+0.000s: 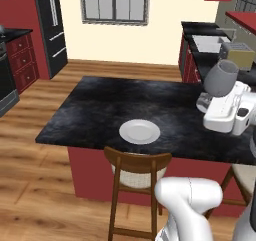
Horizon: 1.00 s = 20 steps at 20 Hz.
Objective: Retrieve the wine glasses from the counter and place one next to each plate.
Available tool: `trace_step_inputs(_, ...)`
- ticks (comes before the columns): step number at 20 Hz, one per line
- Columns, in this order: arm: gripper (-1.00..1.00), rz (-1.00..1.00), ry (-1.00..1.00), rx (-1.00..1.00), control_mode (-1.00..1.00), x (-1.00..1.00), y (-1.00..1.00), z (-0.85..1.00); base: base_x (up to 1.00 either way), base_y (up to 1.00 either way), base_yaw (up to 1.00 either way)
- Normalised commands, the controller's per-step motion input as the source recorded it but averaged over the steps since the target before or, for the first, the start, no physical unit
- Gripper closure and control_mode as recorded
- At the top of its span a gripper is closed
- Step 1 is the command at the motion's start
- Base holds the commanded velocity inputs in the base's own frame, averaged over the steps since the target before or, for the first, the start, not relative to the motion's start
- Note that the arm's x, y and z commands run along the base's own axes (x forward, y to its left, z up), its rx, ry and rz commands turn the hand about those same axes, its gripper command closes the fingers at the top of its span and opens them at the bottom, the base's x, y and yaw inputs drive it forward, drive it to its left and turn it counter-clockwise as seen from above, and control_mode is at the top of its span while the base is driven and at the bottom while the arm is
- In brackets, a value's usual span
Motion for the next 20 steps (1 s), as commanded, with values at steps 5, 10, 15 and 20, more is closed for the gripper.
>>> trace_step_inputs(5,1.00,0.16,0.20,0.02,-1.00,0.61,-0.55,-0.62,0.00,0.00,0.00)
trace_step_inputs(10,1.00,0.03,0.07,0.00,-1.00,0.90,-0.07,-0.59,0.00,0.00,0.00)
trace_step_inputs(15,1.00,0.02,-0.01,-0.03,-1.00,0.83,-0.12,-0.47,0.00,0.00,0.00)
trace_step_inputs(20,1.00,0.03,0.06,0.00,-1.00,0.58,-0.16,-0.17,0.00,0.00,0.00)
